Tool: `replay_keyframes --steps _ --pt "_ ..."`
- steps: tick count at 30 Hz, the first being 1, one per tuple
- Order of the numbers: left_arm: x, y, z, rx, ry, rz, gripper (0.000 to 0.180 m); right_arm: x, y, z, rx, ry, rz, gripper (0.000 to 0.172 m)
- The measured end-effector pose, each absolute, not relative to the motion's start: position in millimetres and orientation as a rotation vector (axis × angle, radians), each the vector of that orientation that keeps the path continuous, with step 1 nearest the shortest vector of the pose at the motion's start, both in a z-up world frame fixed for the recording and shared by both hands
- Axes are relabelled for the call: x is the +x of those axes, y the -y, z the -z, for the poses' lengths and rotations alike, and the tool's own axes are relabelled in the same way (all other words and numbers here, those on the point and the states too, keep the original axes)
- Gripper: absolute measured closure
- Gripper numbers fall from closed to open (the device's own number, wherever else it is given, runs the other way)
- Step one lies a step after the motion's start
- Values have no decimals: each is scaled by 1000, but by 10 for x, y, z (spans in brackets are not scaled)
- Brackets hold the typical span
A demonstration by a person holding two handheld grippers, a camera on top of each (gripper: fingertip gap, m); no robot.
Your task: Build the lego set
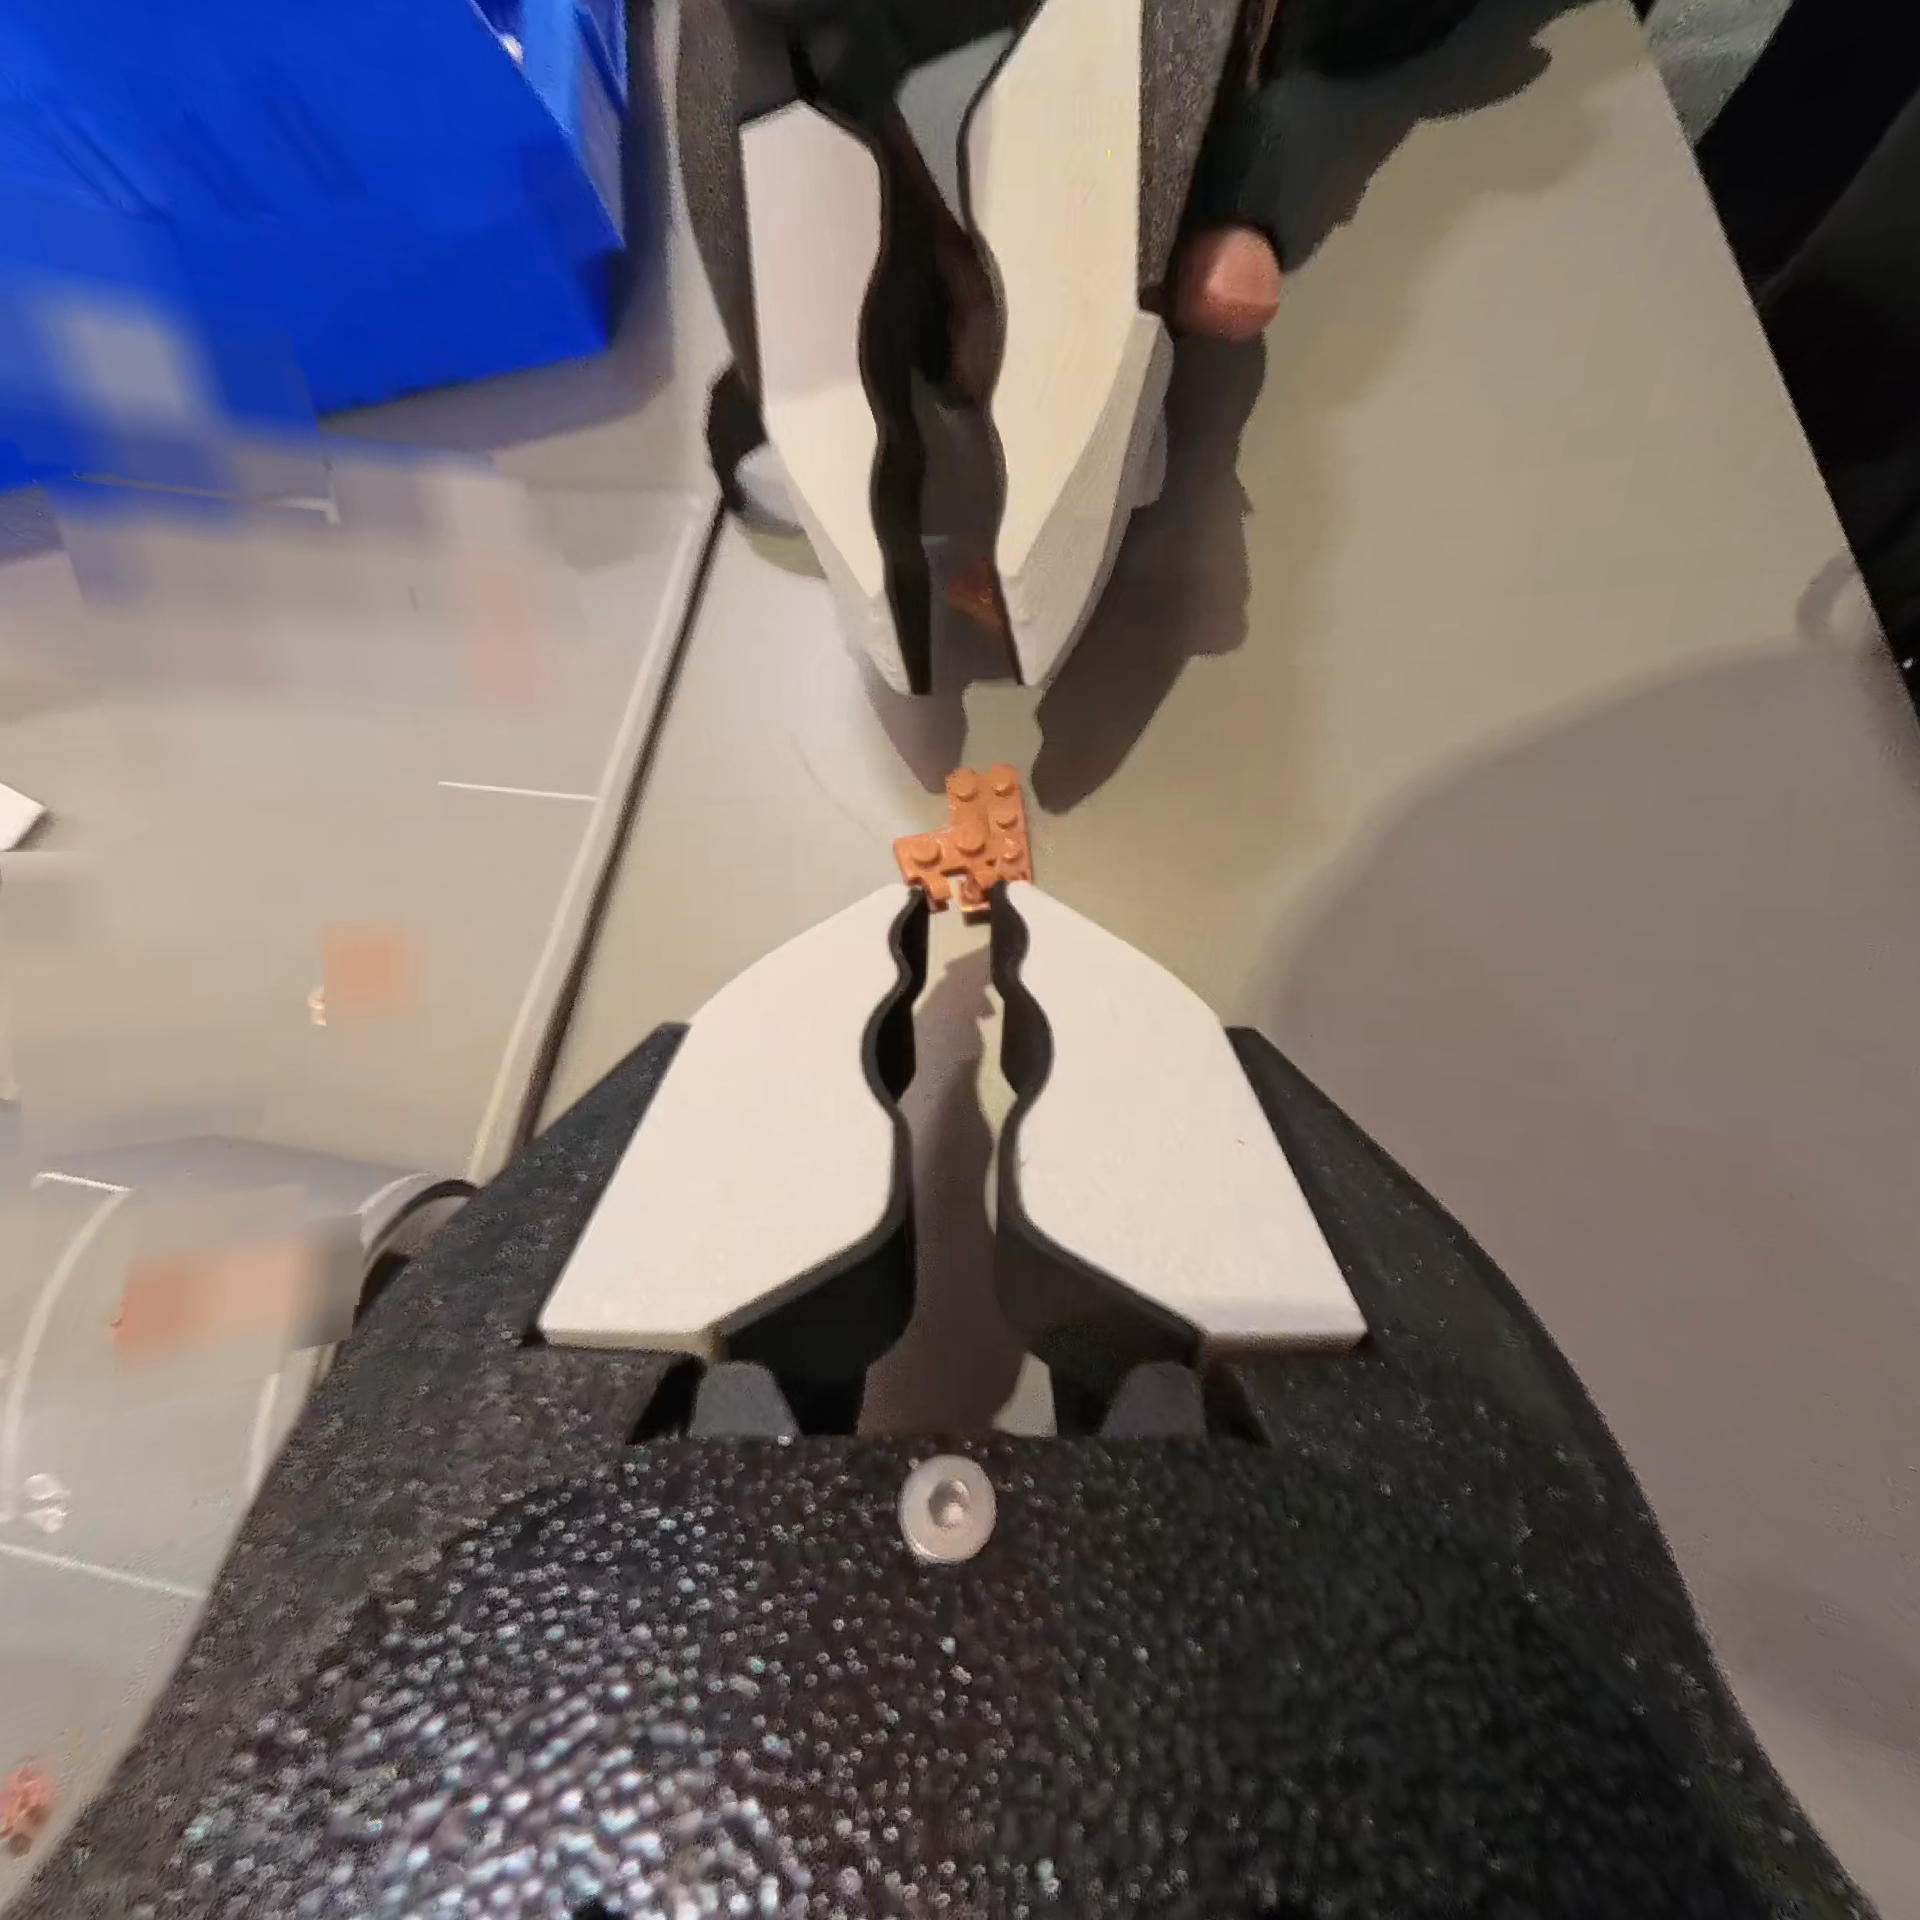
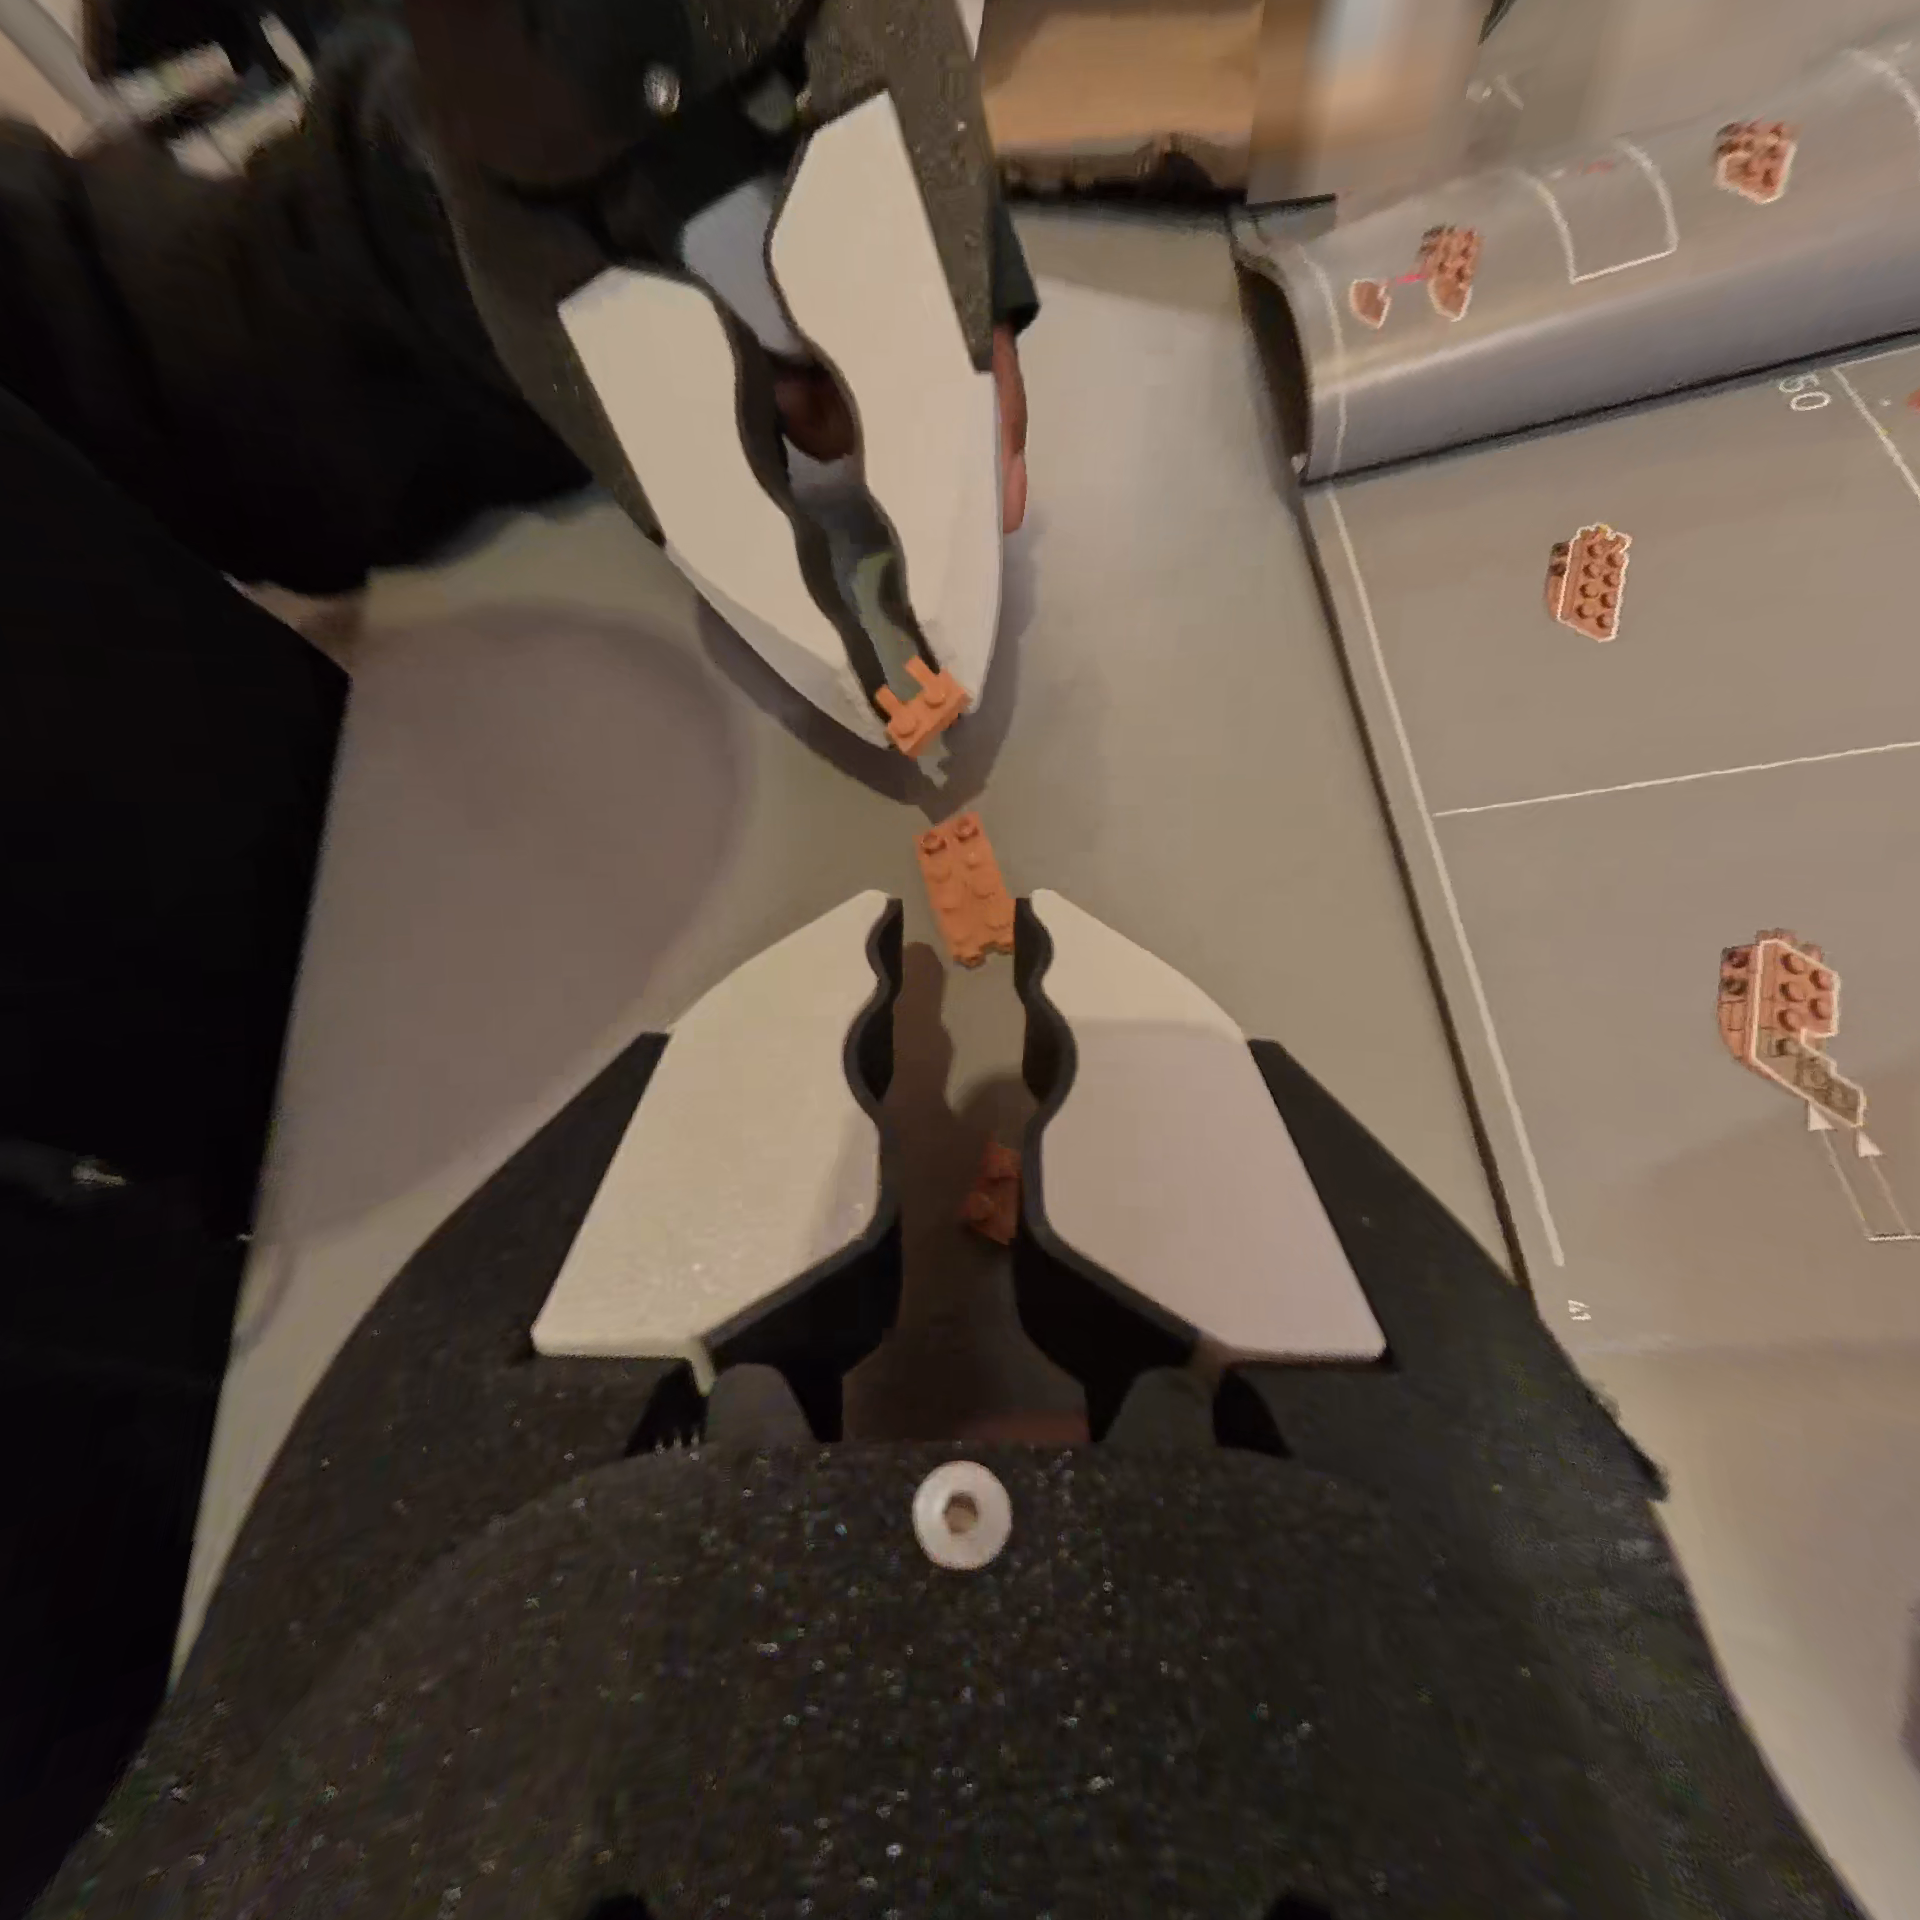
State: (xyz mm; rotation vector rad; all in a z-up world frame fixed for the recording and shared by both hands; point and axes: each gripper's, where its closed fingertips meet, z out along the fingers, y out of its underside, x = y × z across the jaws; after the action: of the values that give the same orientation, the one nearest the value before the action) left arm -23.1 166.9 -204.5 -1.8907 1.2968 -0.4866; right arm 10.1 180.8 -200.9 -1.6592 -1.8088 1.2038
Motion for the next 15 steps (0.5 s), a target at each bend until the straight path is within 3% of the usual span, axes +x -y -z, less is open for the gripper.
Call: replay_keyframes --steps 15 --pt "-204 -1583 2228 -1975 -1349 540 169 64 -1786 2246 -1507 2100 -958 145"
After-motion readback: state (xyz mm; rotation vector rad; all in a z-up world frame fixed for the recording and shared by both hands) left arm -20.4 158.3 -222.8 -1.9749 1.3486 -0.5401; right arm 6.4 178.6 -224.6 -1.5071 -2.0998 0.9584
